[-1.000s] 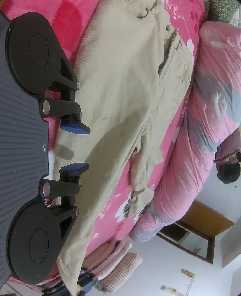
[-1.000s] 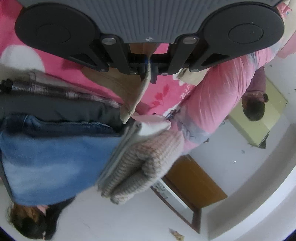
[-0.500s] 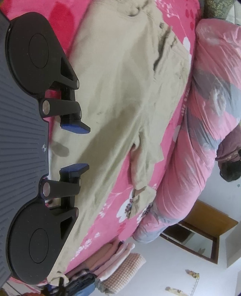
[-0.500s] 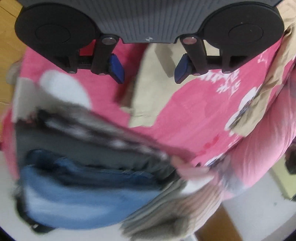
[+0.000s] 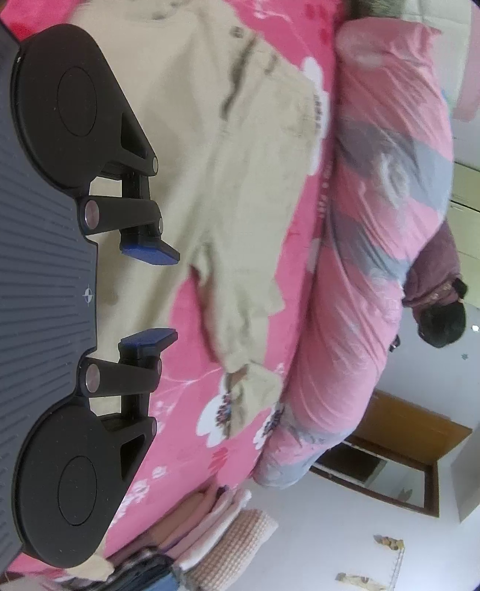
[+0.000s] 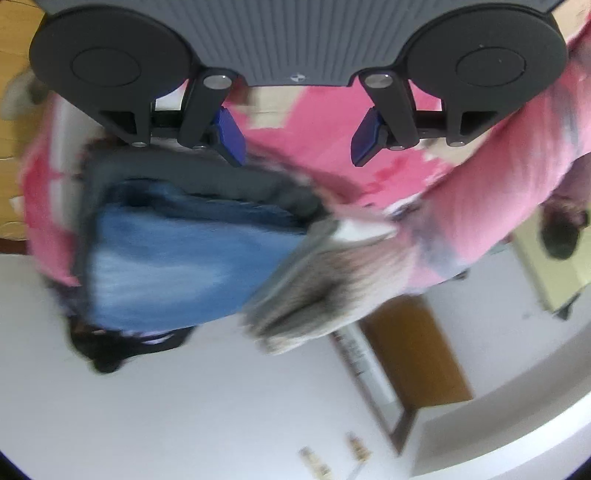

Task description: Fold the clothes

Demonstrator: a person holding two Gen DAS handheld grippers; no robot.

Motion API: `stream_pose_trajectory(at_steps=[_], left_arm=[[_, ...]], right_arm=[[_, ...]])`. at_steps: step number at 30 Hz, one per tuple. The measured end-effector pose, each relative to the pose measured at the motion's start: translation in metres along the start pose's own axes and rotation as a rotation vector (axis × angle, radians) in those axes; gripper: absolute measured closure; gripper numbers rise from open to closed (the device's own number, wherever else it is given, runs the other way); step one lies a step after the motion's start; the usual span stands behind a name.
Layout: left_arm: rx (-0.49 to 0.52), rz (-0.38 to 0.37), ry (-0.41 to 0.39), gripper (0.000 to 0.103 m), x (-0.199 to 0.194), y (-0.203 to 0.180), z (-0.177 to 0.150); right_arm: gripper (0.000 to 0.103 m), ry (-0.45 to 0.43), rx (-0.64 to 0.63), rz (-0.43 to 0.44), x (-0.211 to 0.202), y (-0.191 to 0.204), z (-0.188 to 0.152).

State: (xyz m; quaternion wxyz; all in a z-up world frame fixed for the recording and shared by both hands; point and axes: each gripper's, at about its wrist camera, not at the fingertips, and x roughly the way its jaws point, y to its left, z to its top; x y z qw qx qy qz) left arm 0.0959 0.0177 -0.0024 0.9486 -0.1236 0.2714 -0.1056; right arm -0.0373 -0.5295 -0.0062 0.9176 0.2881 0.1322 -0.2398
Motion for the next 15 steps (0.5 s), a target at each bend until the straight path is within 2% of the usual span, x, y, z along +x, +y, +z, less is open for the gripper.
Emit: stream_pose_trajectory(at_steps=[2, 6, 9, 12, 15], left_arm=[[0.018, 0.003, -0.011, 0.063, 0.008, -0.003, 0.008], [0.052, -0.011, -0.004, 0.061, 0.035, -0.01, 0.025], [0.062, 0.012, 0.012, 0.061, 0.061, -0.01, 0.034], [0.046, 0.058, 0.003, 0.061, 0.085, -0.004, 0.041], [-0.011, 0.066, -0.024, 0.061, 0.1, 0.01, 0.046]], right_arm=[[0.037, 0.038, -0.018, 0.063, 0.017, 0.018, 0.002], [0.037, 0.172, -0.01, 0.25, 0.061, 0.062, 0.007], [0.037, 0.315, 0.03, 0.405, 0.107, 0.1, 0.007], [0.037, 0.453, 0.06, 0.46, 0.165, 0.139, 0.005], [0.039, 0.549, 0.091, 0.458, 0.238, 0.168, -0.002]])
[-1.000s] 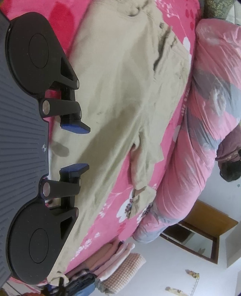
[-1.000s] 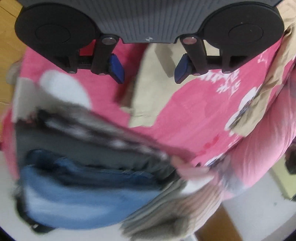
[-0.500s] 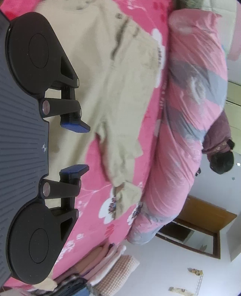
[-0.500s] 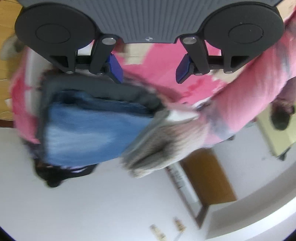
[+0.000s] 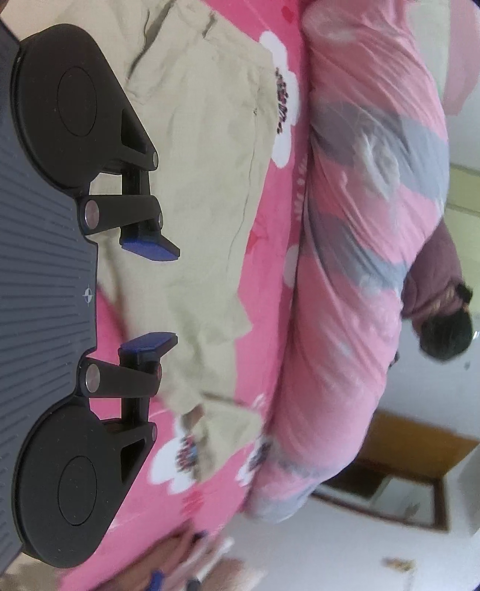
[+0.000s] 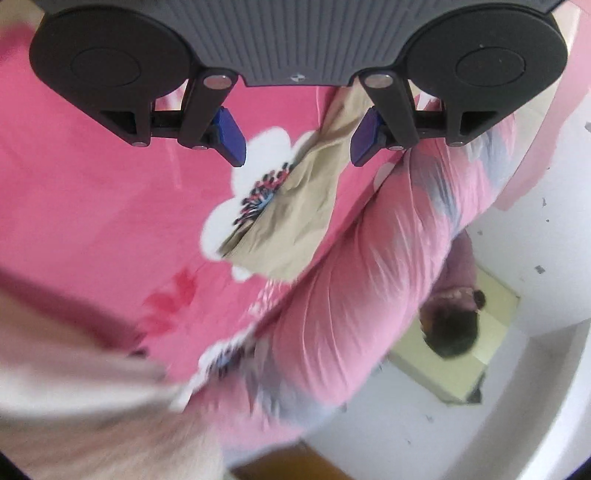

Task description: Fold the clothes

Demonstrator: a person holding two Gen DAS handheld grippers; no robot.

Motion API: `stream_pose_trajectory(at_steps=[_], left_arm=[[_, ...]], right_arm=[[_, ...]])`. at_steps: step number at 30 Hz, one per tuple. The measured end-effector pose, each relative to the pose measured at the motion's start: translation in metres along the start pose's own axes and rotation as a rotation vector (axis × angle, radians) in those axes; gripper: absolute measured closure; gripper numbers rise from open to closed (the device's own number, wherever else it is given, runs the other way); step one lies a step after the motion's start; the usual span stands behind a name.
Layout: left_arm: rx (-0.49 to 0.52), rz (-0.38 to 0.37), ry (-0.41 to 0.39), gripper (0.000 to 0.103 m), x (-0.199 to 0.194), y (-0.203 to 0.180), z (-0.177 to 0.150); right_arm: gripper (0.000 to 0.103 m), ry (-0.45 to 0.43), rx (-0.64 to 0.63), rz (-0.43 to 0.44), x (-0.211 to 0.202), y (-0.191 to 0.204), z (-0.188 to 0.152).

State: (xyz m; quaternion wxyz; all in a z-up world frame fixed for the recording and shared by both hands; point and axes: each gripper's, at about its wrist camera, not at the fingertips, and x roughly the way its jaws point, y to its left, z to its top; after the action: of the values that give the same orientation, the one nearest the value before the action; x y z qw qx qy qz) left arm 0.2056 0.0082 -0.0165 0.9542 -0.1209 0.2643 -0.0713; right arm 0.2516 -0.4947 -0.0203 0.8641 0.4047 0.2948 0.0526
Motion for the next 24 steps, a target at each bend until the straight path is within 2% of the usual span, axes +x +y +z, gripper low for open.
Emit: stream_pose_trajectory(at_steps=[5, 8, 11, 13, 14, 15, 16, 17, 19, 21, 24], left_arm=[[0.02, -0.081, -0.009, 0.061, 0.022, 0.004, -0.004], [0.07, -0.159, 0.003, 0.061, 0.032, -0.001, -0.01], [0.129, -0.2, 0.049, 0.061, 0.044, -0.01, -0.017], [0.141, -0.217, 0.08, 0.061, 0.051, -0.013, -0.023], [0.145, -0.225, 0.09, 0.061, 0.054, -0.014, -0.026], [0.153, -0.233, 0.1, 0.061, 0.056, -0.015, -0.029], [0.168, -0.236, 0.11, 0.061, 0.058, -0.017, -0.033], [0.19, -0.232, 0.119, 0.061, 0.06, -0.019, -0.037], [0.241, -0.215, 0.136, 0.062, 0.063, -0.023, -0.047], [0.282, -0.194, 0.156, 0.064, 0.066, -0.027, -0.055], [0.288, -0.219, 0.13, 0.064, 0.061, -0.025, -0.056]], right_arm=[[0.04, -0.021, 0.13, -0.092, 0.096, -0.041, 0.042], [0.042, 0.037, 0.29, -0.082, 0.147, -0.076, 0.054], [0.045, 0.024, 0.392, -0.036, 0.172, -0.092, 0.061], [0.053, 0.014, 0.424, 0.002, 0.183, -0.095, 0.068], [0.058, 0.013, 0.408, -0.017, 0.188, -0.091, 0.071], [0.072, 0.013, 0.392, -0.036, 0.193, -0.087, 0.075], [0.08, 0.011, 0.375, -0.056, 0.198, -0.083, 0.078], [0.095, -0.014, 0.341, -0.077, 0.198, -0.075, 0.081], [0.099, -0.073, 0.258, -0.097, 0.19, -0.054, 0.088], [0.1, -0.179, 0.063, -0.076, 0.166, -0.012, 0.094], [0.1, -0.312, -0.289, -0.17, 0.128, 0.046, 0.083]])
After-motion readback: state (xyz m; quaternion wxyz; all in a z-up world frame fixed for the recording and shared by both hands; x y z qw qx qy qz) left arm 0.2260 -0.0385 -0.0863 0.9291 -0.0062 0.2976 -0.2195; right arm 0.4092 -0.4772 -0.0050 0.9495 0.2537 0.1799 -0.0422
